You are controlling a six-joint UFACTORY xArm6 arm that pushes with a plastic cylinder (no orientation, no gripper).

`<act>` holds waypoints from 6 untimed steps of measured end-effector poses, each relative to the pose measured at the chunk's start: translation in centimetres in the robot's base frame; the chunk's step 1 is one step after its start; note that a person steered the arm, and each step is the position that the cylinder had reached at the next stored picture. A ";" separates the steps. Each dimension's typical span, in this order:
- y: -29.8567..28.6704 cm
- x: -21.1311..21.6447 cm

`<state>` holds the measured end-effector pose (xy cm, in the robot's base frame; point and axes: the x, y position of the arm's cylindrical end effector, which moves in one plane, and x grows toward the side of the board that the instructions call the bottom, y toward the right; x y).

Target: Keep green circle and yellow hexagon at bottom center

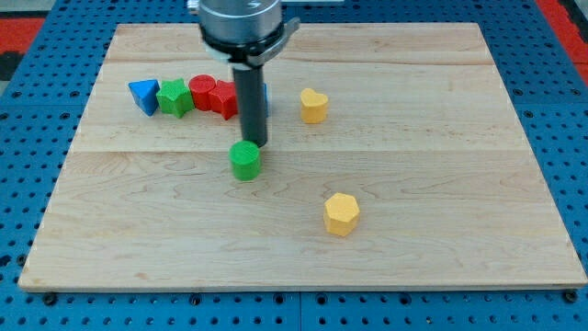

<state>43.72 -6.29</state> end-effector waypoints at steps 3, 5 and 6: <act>-3.5 4.6; 1.7 3.8; 7.0 4.0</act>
<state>47.67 0.74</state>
